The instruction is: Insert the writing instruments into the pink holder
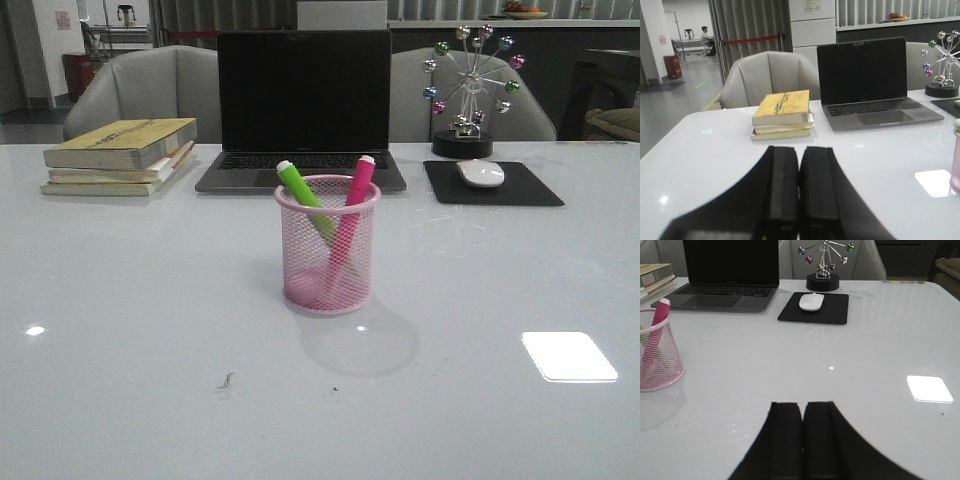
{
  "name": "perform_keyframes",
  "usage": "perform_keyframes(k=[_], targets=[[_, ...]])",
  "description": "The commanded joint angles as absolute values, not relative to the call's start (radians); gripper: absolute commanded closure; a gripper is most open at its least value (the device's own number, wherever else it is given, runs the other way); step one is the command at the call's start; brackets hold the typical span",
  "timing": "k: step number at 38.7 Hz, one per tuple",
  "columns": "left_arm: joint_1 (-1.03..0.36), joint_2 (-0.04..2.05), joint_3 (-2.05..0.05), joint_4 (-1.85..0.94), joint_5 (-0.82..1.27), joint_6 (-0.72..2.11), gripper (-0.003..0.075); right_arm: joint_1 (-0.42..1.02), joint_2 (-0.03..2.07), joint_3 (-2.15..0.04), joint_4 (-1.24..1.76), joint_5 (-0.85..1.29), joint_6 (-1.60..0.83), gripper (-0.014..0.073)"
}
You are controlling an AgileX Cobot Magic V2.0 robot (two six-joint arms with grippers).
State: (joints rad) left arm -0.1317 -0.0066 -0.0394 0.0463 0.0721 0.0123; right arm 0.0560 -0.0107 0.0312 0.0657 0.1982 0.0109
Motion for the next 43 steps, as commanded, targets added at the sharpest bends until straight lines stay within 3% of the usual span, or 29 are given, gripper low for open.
perform_keyframes(k=[1,34,43], targets=[[-0.130,-0.030,-0.020,0.000,-0.051,0.000,0.0621,0.058,-0.029,0.031,0.064,0.114,0.009,0.0537],[-0.130,-0.028,0.008,-0.016,-0.033,0.000,0.0622,0.058,-0.029,0.031,0.064,0.115,0.009,0.0537],[-0.040,-0.028,0.008,-0.016,-0.033,0.000,0.0622,0.058,-0.029,0.031,0.064,0.115,0.009,0.0537]])
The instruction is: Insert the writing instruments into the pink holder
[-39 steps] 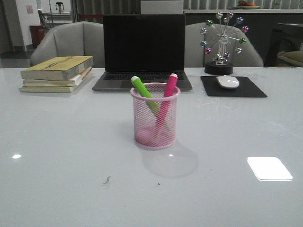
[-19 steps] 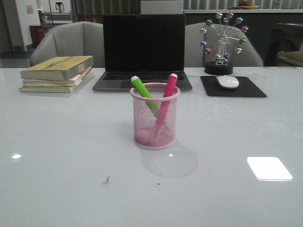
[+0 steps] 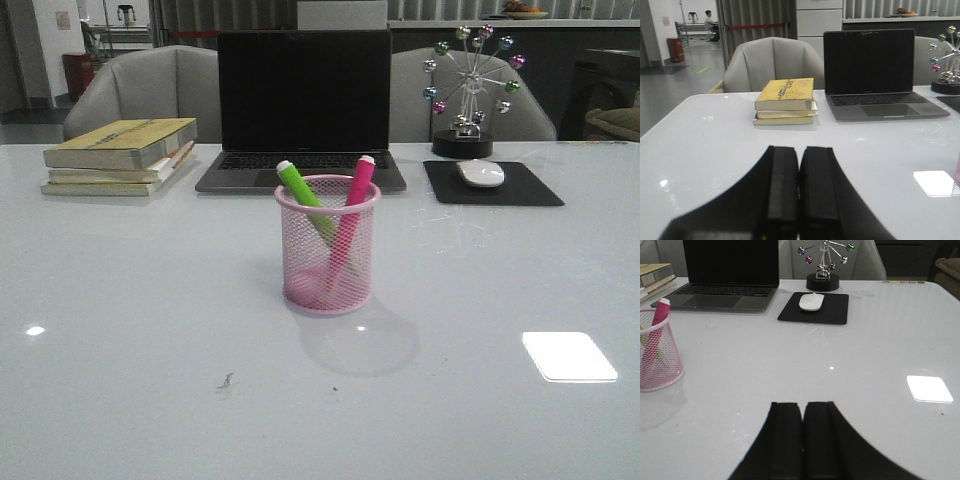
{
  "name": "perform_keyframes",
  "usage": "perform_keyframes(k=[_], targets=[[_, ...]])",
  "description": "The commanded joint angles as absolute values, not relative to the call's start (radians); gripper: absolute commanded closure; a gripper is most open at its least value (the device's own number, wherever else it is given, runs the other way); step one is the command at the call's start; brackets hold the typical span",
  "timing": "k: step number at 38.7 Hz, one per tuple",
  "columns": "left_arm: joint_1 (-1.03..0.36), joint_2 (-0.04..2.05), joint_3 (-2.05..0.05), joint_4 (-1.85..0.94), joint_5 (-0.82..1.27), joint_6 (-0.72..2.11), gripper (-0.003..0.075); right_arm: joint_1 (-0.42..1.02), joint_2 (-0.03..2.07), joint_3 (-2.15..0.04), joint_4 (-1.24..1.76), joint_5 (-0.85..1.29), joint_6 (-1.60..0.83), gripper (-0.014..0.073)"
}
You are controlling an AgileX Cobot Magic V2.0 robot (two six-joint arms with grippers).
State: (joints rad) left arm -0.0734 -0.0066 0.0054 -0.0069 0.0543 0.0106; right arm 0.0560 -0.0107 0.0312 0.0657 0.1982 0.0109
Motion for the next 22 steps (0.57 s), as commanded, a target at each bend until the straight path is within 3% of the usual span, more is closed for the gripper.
perform_keyframes(k=[1,22], targets=[[-0.033,-0.028,0.008,-0.016,-0.033,0.000,0.0622,0.058,-0.029,0.031,0.064,0.115,0.009,0.0537],[-0.021,-0.028,0.008,-0.016,-0.033,0.000,0.0623,0.058,-0.029,0.031,0.064,0.115,0.009,0.0537]])
